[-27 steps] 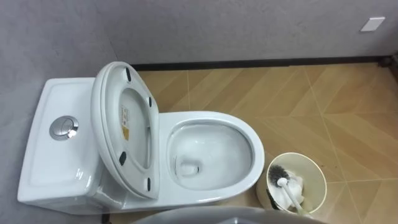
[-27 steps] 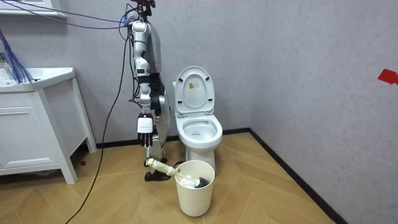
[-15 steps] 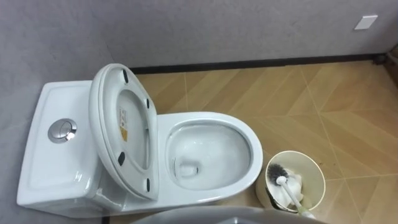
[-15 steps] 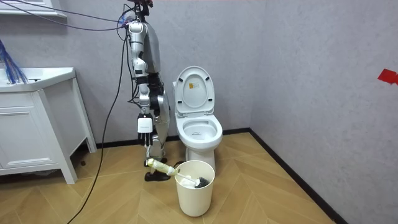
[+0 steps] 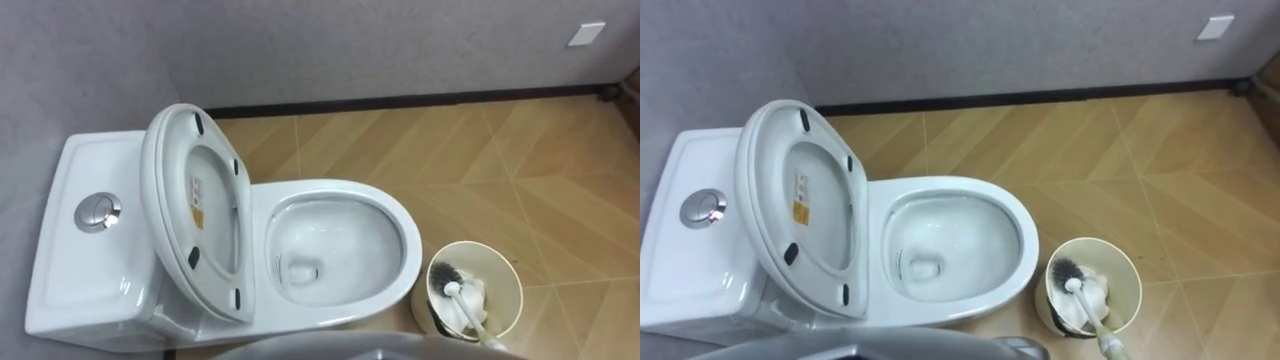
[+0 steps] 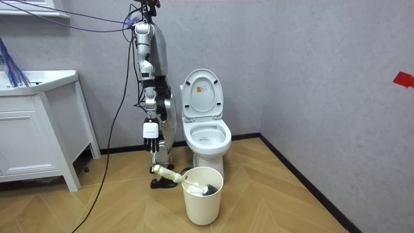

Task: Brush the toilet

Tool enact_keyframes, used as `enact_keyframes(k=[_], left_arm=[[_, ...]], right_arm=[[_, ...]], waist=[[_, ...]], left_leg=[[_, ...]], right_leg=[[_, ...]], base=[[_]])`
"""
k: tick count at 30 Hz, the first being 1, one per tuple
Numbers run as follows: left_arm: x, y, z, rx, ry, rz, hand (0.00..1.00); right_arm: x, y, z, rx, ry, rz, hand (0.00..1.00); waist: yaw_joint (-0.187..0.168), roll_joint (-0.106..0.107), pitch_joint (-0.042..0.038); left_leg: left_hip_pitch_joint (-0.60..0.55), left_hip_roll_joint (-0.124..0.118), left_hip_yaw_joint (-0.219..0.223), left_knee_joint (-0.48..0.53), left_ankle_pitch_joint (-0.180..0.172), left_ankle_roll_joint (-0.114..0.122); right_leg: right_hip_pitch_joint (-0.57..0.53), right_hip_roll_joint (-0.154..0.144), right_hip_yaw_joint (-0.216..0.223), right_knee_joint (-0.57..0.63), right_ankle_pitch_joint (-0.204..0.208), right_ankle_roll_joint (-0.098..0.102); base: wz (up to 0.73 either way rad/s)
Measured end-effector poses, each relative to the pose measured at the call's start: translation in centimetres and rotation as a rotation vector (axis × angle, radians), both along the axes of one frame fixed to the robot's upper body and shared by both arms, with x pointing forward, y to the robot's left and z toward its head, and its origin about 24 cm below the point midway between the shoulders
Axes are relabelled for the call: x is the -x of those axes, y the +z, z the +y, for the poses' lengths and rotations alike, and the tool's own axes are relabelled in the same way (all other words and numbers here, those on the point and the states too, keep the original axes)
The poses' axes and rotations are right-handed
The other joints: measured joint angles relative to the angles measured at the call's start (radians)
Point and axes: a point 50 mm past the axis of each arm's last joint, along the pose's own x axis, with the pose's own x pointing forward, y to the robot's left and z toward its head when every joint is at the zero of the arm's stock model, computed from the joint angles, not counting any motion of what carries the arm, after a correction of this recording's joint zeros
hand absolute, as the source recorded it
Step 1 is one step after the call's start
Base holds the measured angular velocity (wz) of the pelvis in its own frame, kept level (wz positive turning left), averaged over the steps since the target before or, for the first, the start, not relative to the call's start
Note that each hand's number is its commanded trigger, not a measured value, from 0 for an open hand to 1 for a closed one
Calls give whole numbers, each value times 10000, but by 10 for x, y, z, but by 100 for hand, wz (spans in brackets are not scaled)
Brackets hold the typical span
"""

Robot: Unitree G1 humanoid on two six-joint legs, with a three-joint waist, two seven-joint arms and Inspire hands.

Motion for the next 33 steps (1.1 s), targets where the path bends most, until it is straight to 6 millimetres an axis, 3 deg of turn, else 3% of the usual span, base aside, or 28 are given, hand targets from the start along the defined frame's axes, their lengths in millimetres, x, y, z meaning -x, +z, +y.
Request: enact_keyframes(k=[14,22,28,33], left_arm=[[10,4,12,-525,1117,-213,0],[-4,10,22,-896,1509,-1218,0],[-9,12,28,-1203,1510,-1610,0],[-11,13,29,-1164,1530,-1828,0]], right_arm=[[19,6,-12,2078,-7120,-901,0],[-18,14,-39,3774,-8758,-2640,0],[-66,37,-75,5313,-7954,-4906,0],[-94,47,-80,5629,-7046,-6118,0]], waist=[[-543,-163,10],[-550,-363,5],[-536,-298,11],[-508,-363,-12]], left_leg=[[-4,-6,-29,6,0,0],[-150,-15,12,3,1,3],[-292,-12,68,-29,4,5],[-464,-14,110,24,13,-8]], right_leg=[[-2,-11,-12,-1,-8,-1],[-185,-3,47,16,-7,1],[-357,31,81,17,5,13],[-557,97,105,27,32,-20]], base=[[0],[-1],[-3],[0]])
